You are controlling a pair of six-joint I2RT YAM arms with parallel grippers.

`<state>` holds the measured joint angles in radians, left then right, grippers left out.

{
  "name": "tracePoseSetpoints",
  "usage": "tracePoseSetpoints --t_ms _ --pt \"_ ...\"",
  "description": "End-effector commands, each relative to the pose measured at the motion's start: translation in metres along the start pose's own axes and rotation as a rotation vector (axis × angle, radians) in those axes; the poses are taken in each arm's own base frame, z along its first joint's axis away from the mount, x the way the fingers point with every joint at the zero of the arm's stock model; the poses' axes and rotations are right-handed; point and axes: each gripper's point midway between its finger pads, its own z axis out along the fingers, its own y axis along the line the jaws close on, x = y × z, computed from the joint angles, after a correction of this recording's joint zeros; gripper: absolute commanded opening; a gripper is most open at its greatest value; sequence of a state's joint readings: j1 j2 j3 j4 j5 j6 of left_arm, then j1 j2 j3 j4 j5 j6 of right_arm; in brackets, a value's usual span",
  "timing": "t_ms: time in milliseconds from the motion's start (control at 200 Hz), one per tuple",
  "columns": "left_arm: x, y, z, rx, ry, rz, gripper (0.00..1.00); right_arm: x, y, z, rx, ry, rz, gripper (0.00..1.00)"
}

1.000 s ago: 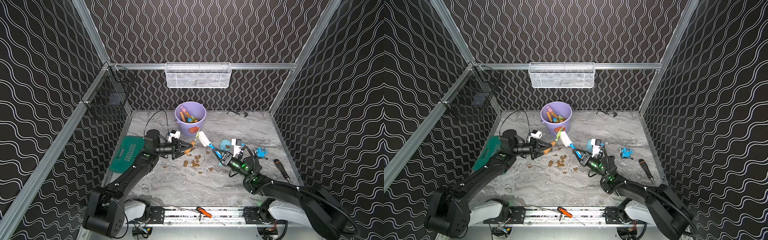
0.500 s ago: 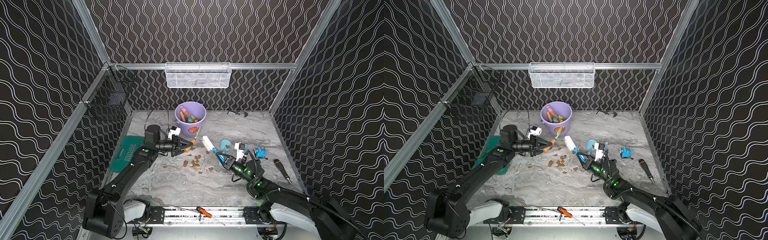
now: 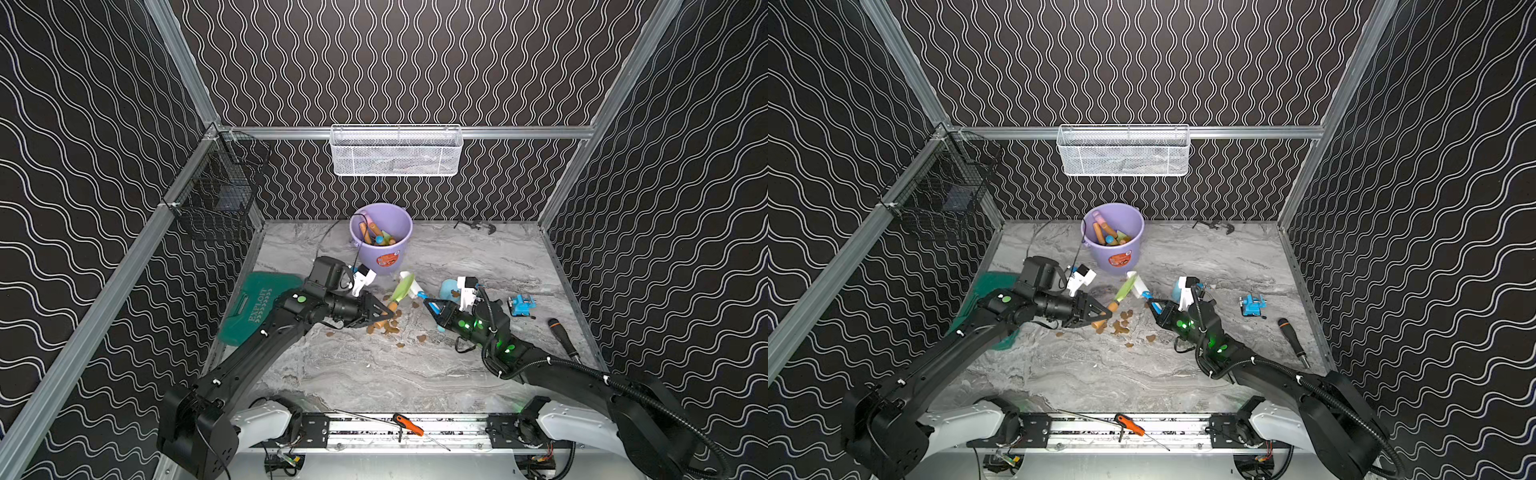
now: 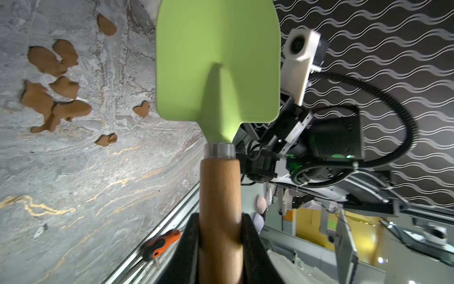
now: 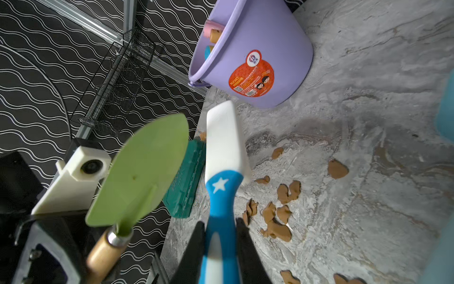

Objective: Brush the soil off the hand trowel and place it into the bucket
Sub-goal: Brush off the soil from the hand trowel.

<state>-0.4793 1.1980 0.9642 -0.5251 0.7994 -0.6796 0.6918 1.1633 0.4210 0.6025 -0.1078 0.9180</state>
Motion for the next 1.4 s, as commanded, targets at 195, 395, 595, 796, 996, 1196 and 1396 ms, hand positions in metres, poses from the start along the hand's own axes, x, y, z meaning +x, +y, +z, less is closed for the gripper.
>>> tracePoseSetpoints --t_ms 195,395,595,796,996,1196,1396 --pt "0.019 0.079 0.007 -0.305 0.032 0.056 0.00 -0.011 0.038 -0.018 -0.126 -0.011 0.034 0.00" --pt "0.023 0.110 -0.004 -0.484 0.070 0.109 0.00 -0.013 0.043 -0.033 -0.121 -0.014 0.018 0.00" --pt "0.021 0.112 -0.021 -0.582 0.083 0.173 0.00 -0.004 0.043 -0.029 -0.109 0.044 -0.023 0.00" --pt "0.013 0.106 -0.029 -0.699 0.083 0.257 0.00 0.040 0.073 0.001 -0.118 0.248 -0.162 0.00" --pt "0.006 0.101 -0.037 -0.797 0.063 0.328 0.00 0.078 0.064 0.029 -0.058 0.397 -0.198 0.00" --pt "0.004 0.092 -0.047 -0.814 0.045 0.344 0.00 0.050 0.007 0.028 0.087 0.308 -0.150 0.00" --pt "-0.009 0.082 -0.053 -0.827 0.015 0.373 0.00 -0.010 -0.018 0.001 0.172 0.129 -0.141 0.00"
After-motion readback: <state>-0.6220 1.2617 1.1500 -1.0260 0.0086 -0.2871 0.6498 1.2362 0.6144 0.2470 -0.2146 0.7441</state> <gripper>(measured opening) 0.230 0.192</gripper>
